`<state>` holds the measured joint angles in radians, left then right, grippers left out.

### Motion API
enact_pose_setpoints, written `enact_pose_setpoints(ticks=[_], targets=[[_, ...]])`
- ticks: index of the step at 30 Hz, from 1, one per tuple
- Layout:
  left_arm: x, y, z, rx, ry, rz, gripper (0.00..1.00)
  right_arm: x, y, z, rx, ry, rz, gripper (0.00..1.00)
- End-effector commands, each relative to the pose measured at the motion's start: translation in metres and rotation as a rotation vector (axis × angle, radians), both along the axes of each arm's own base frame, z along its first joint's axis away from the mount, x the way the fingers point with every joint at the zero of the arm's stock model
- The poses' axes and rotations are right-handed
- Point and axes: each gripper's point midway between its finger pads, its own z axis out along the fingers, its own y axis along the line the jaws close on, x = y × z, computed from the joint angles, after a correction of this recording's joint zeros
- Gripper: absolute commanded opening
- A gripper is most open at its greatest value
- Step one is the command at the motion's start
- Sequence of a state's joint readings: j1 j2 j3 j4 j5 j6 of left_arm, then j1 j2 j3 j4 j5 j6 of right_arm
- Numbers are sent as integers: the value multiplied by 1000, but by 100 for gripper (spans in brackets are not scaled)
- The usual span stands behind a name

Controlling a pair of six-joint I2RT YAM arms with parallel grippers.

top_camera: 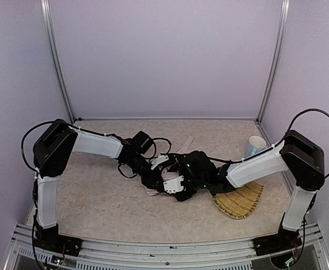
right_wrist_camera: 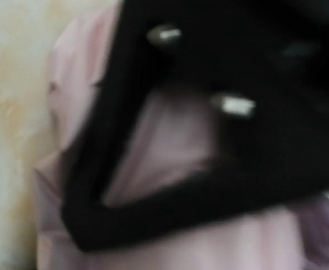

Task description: Put away the umbrella

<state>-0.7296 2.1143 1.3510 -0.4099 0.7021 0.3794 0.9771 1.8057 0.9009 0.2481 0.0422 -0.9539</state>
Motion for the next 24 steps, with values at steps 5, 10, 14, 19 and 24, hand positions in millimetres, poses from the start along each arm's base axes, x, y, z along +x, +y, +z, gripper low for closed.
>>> enact_pose_setpoints(ticks=[5, 10, 14, 19, 24], targets=[[-73, 54, -71, 310, 314, -38, 44, -1, -1, -51, -193, 64, 30, 82], [-61, 48, -59, 262, 290, -28, 50, -5, -7, -66, -247, 171, -20, 54], [-26, 36, -25, 118, 208, 58, 68, -15, -11, -68, -237, 235, -36, 35], [3, 29, 27, -87, 75, 98, 97, -25, -14, -73, -246, 311, -49, 26], [41, 45, 82, -264, -93, 276, 99, -38, -14, -72, -256, 433, -61, 23]])
